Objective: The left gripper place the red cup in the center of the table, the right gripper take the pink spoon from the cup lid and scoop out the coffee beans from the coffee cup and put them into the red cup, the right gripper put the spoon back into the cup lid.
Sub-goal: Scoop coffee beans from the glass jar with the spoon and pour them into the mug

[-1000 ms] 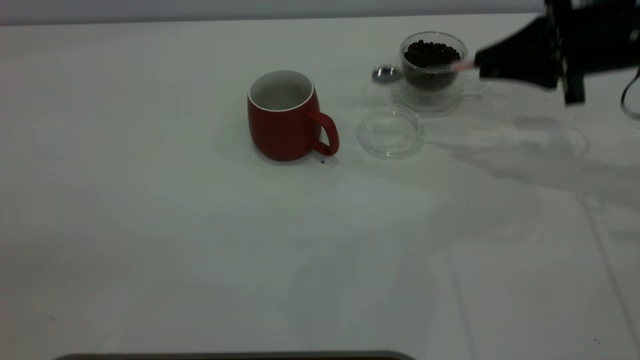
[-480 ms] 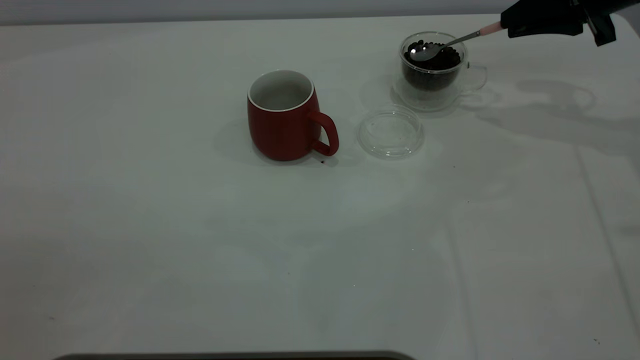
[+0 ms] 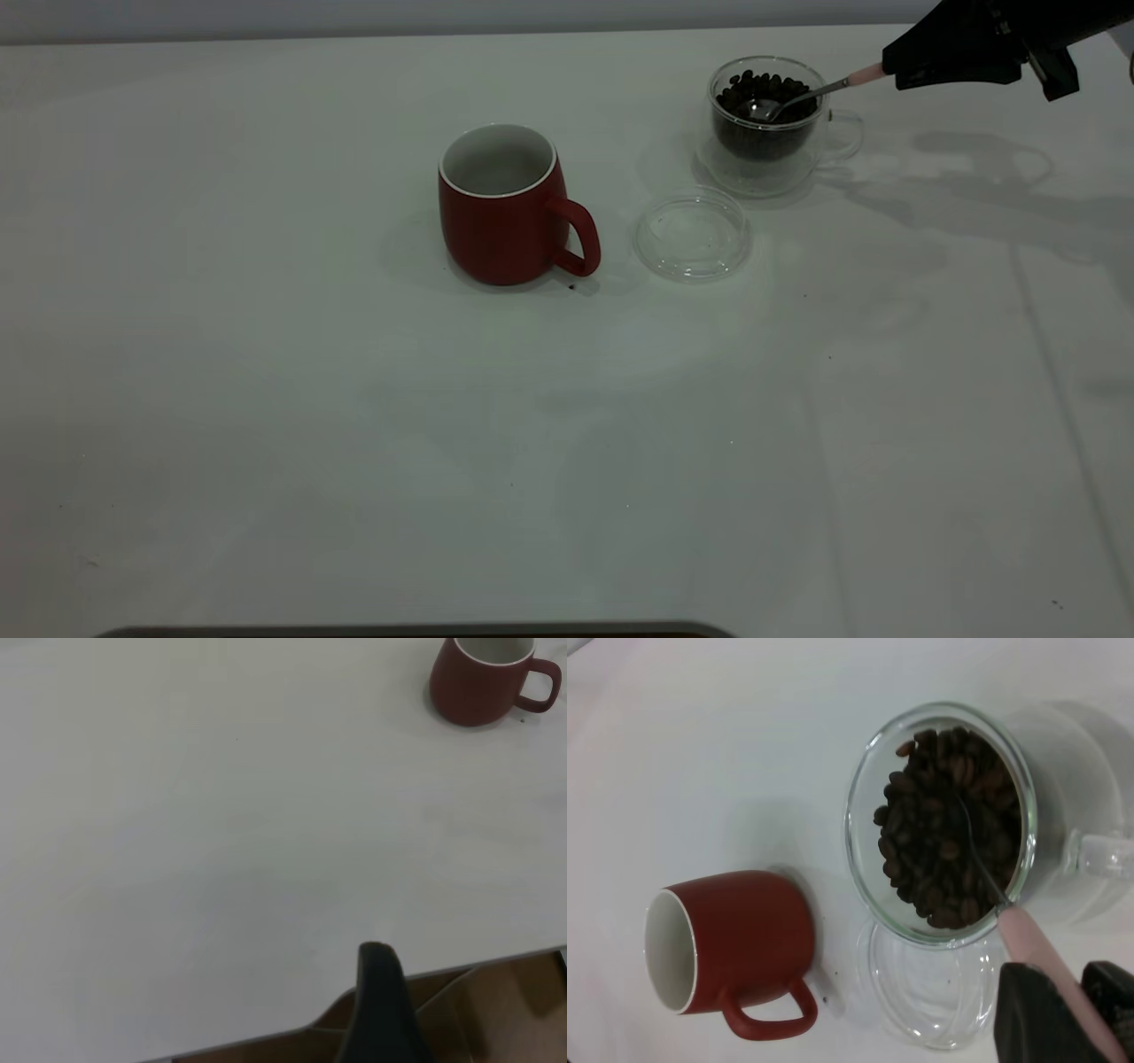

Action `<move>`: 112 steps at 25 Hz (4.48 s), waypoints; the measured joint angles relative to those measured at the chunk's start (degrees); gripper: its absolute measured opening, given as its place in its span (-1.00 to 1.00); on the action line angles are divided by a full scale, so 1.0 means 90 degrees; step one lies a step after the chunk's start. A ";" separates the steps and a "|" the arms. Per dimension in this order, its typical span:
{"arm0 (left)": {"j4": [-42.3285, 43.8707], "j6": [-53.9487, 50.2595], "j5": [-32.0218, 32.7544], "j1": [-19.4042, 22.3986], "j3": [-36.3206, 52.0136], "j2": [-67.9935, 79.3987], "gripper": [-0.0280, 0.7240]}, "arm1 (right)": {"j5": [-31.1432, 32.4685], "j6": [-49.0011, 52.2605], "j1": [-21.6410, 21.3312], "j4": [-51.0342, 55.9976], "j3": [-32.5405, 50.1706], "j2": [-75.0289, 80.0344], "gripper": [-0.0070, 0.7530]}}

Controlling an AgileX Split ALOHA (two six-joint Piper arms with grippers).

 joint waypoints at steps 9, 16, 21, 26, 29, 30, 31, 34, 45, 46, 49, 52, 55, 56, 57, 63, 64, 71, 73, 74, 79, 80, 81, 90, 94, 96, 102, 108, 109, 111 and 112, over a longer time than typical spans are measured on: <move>0.0000 0.0000 0.0000 0.0000 0.0000 0.0000 0.63 | 0.0428 0.0530 -0.0170 0.0006 0.0000 0.0073 -0.68; 0.0000 0.0000 0.0000 0.0000 0.0000 0.0000 0.63 | 0.1012 0.0516 -0.0477 0.0442 -0.0012 0.0382 -0.68; 0.0000 0.0000 0.0000 0.0000 0.0000 0.0000 0.63 | 0.1127 0.0504 -0.0540 0.0627 -0.0018 0.0419 -0.68; 0.0000 0.0000 0.0000 0.0000 0.0000 0.0000 0.63 | 0.1270 0.0492 -0.0589 0.0884 -0.0039 0.0528 -0.68; 0.0000 0.0000 0.0000 0.0000 0.0000 0.0000 0.63 | 0.1352 0.0380 -0.0611 0.1109 -0.0047 0.0663 -0.68; 0.0000 0.0000 0.0000 0.0000 0.0000 0.0000 0.63 | 0.1412 0.0340 -0.0619 0.1181 -0.0047 0.0699 -0.68; 0.0000 0.0000 0.0000 0.0000 0.0000 0.0000 0.63 | 0.1460 0.0323 -0.0634 0.1247 -0.0047 0.0722 -0.68; 0.0000 0.0000 0.0000 0.0000 0.0000 0.0000 0.63 | 0.1634 0.0241 -0.0694 0.1474 -0.0051 0.0805 -0.68; 0.0000 0.0000 0.0000 0.0000 0.0000 0.0000 0.63 | 0.1670 -0.0001 -0.0874 0.1827 -0.0051 0.1006 -0.68; 0.0000 0.0000 0.0000 0.0000 0.0000 0.0000 0.63 | 0.1670 -0.0001 -0.0888 0.1827 -0.0051 0.1006 -0.68; 0.0000 0.0000 0.0000 0.0000 0.0000 0.0000 0.63 | 0.1670 -0.0028 -0.0887 0.1821 -0.0051 0.1006 -0.68; 0.0000 0.0000 0.0000 0.0000 0.0000 0.0000 0.63 | 0.1670 -0.0090 -0.0887 0.1809 -0.0051 0.1006 -0.68; 0.0000 0.0000 0.0000 0.0000 0.0000 0.0000 0.63 | 0.1670 -0.0097 -0.0887 0.1759 -0.0051 0.1006 -0.68; 0.0000 0.0000 0.0000 0.0000 0.0000 0.0000 0.63 | 0.1670 -0.0097 -0.0887 0.1739 -0.0051 0.1006 -0.68; 0.0000 0.0000 0.0000 0.0000 0.0000 0.0000 0.63 | 0.1670 -0.0097 -0.0887 0.1712 -0.0051 0.1006 -0.68; 0.0000 0.0000 0.0000 0.0000 0.0000 0.0000 0.63 | 0.1670 -0.0061 -0.0887 0.1598 -0.0051 0.1006 -0.68; 0.0000 0.0000 0.0000 0.0000 0.0000 0.0000 0.63 | 0.1670 -0.0047 -0.0887 0.1570 -0.0051 0.1006 -0.68; 0.0000 0.0000 0.0000 0.0000 0.0000 0.0000 0.63 | 0.1670 0.0003 -0.0828 0.1464 -0.0051 0.0866 -0.69; 0.0000 0.0000 0.0000 0.0000 0.0000 0.0000 0.63 | 0.1676 0.0013 -0.0794 0.1469 -0.0051 0.0806 -0.69; 0.0000 0.0000 0.0000 0.0000 0.0000 0.0000 0.63 | 0.1683 0.0034 -0.0773 0.1469 -0.0051 0.0790 -0.69; 0.0000 0.0000 0.0000 0.0000 0.0000 0.0000 0.63 | 0.1683 0.0130 -0.0676 0.1407 -0.0051 0.0691 -0.69; 0.0000 0.0000 0.0000 0.0000 0.0000 0.0000 0.63 | 0.1683 0.0137 -0.0651 0.1407 -0.0051 0.0675 -0.69; 0.0000 0.0000 0.0000 0.0000 0.0000 0.0000 0.63 | 0.1683 0.0144 -0.0608 0.1407 -0.0051 0.0653 -0.69; 0.0000 0.0000 0.0000 0.0000 0.0000 0.0000 0.63 | 0.1700 0.0274 -0.0167 0.1407 -0.0051 0.0607 -0.69; 0.0000 0.0000 0.0000 0.0000 0.0000 0.0000 0.63 | 0.1700 0.0314 0.0058 0.1447 -0.0051 0.0606 -0.69; 0.0000 0.0000 0.0000 0.0000 0.0000 0.0000 0.63 | 0.1700 0.0337 0.0185 0.1485 -0.0051 0.0606 -0.69; 0.0000 0.0000 0.0000 0.0000 0.0000 0.0000 0.63 | 0.1700 0.0357 0.0631 0.1520 -0.0051 0.0601 -0.69; 0.0000 0.0000 0.0000 0.0000 0.0000 0.0000 0.63 | 0.1700 0.0362 0.1024 0.1573 -0.0051 0.0601 -0.69; 0.0000 0.0000 0.0000 0.0000 0.0000 0.0000 0.63 | 0.1700 0.0362 0.1086 0.1589 -0.0051 0.0601 -0.69; 0.0000 0.0000 0.0000 0.0000 0.0000 0.0000 0.63 | 0.1700 0.0362 0.1199 0.1609 -0.0051 0.0601 -0.69; 0.0000 0.0000 0.0000 0.0000 0.0000 0.0000 0.63 | 0.1700 0.0362 0.1262 0.1609 -0.0051 0.0601 -0.69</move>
